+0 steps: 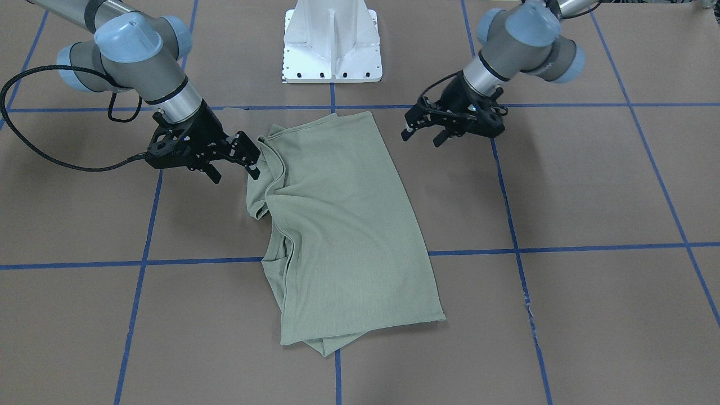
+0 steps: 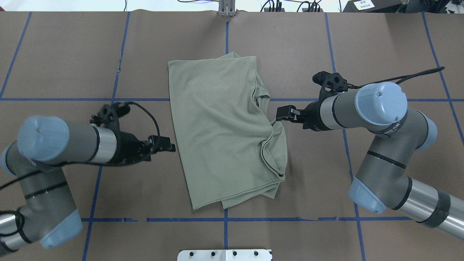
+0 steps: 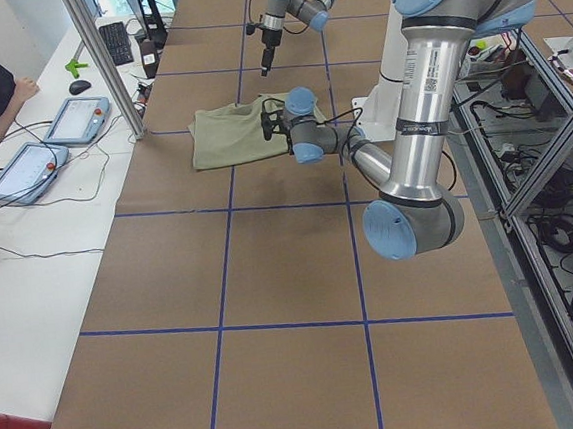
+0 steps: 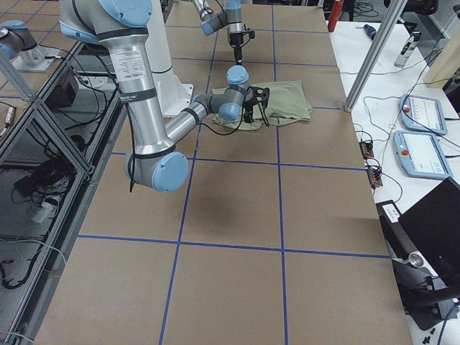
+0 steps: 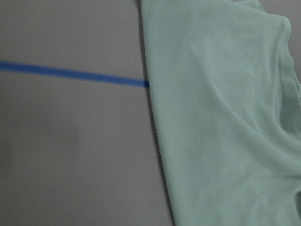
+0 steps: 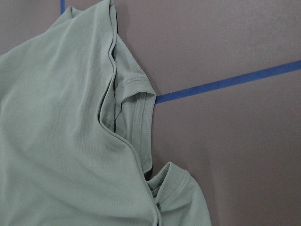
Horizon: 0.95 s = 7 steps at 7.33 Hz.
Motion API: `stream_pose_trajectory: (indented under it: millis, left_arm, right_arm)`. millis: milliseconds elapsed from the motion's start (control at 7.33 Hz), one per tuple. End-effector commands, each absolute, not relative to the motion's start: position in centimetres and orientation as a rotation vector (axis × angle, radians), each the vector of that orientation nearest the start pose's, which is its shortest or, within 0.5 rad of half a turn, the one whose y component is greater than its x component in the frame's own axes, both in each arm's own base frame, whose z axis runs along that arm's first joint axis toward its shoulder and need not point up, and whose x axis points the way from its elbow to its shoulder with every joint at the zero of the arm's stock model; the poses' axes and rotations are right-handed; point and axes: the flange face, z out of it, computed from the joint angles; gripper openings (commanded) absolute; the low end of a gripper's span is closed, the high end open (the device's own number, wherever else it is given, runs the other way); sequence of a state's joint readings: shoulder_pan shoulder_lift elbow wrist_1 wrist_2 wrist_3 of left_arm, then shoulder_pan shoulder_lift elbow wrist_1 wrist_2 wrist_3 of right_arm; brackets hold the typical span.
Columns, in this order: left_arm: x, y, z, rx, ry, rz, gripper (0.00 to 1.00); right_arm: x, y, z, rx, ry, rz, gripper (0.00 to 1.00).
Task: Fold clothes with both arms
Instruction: 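Move the right gripper to the shirt's side while the left gripper reaches the near corner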
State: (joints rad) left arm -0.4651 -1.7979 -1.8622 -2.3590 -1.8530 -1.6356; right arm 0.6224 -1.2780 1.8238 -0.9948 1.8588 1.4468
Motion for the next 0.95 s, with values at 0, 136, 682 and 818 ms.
stream_pose_trajectory:
  millis: [0,136,682,818]
  left_arm:
    - [50.6,-27.3,29.1,-0.081,1.311,-0.349,1.0]
    - [53.2,-26.1,26.8,-0.119,1.235,-0.359,0.99]
    - [55.4,-23.7,27.3,-0.108,1.186,-0.353,0.84]
    - [55.5,-23.7,27.2,-0.108,1.188,-0.353,0.81]
  right_arm:
    - [-41.5,-42.4,32.3,0.166,-1.15,0.287,1.0]
    - [-41.4,-42.4,32.2,0.167,-1.151,0.287,1.0]
    - [-41.6,-42.3,32.3,0.167,-1.149,0.286,1.0]
    - [-41.7,-42.2,32.3,0.168,-1.148,0.285,1.0]
